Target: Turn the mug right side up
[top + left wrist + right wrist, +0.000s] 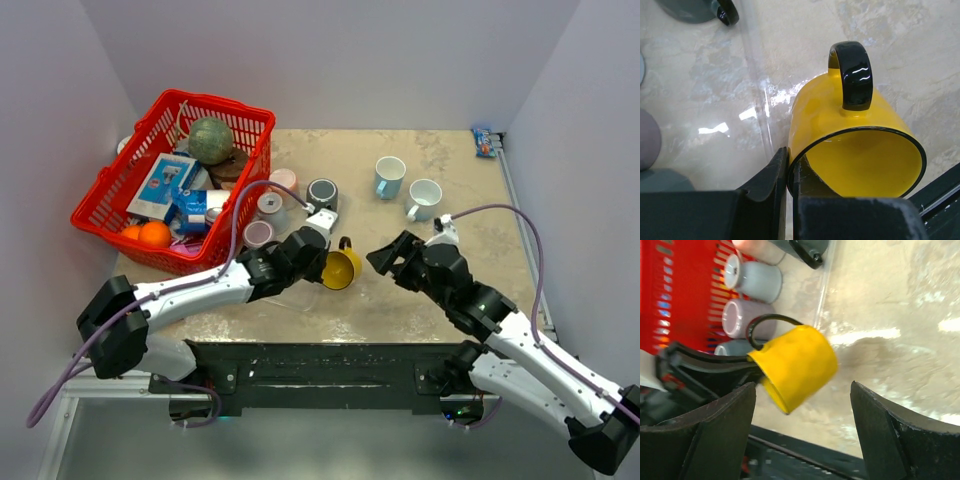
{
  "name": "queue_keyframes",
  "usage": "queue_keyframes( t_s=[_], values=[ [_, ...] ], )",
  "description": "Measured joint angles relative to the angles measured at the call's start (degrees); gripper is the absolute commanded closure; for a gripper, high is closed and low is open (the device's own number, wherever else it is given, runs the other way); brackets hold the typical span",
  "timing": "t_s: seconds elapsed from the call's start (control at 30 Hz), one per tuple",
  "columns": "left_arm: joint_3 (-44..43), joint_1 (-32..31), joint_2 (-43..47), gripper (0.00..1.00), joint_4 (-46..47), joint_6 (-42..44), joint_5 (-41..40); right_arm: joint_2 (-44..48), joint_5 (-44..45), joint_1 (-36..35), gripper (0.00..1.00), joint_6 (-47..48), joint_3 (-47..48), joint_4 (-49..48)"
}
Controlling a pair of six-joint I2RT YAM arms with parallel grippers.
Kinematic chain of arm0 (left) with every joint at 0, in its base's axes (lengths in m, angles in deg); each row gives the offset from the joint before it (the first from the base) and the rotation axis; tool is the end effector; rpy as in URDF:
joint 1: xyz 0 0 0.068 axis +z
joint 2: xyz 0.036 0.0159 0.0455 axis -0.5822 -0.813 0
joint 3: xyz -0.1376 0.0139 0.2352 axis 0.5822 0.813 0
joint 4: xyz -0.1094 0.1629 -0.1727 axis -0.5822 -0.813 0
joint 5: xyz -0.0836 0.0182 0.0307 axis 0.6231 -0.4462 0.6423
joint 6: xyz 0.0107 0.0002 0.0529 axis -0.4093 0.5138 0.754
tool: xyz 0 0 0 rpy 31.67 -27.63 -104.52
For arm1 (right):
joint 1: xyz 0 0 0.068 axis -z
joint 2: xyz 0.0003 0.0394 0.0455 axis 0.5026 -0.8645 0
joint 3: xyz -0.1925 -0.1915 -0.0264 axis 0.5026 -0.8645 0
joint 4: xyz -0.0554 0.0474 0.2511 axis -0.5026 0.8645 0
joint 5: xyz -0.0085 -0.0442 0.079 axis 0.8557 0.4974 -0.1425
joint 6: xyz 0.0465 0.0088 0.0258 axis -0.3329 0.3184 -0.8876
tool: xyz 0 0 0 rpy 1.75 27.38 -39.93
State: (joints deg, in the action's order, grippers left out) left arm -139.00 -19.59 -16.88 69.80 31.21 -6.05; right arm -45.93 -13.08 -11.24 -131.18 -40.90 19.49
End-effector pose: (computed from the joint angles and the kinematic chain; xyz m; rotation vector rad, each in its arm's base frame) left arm 0.1809 -0.2427 0.2428 0.4134 2.2060 -0.4636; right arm 0.1303 0.1041 0.2767 0.5407 2.0424 0.9175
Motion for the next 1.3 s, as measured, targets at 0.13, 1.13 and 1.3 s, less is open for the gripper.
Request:
queue_keyframes(
  t_s=[0.13, 1.13, 1.3],
  values=[
    [-4.20, 0.00, -0.31, 1.00, -7.78, -0.22, -0.57, -6.10, -1.42, -0.07, 0.27, 13.14, 5.05, 3.89],
    [-12.07, -0.31, -4.33, 0.62, -21.24, -1.09, 0.28, -32.70, 0.07, -9.86, 1.00, 31.87, 16.46, 3.23],
    [-12.04, -0.63, 0.07, 0.27, -17.25, -2.29, 1.49, -32.44, 0.22, -9.51, 1.00, 28.85, 16.00, 4.59]
  ],
)
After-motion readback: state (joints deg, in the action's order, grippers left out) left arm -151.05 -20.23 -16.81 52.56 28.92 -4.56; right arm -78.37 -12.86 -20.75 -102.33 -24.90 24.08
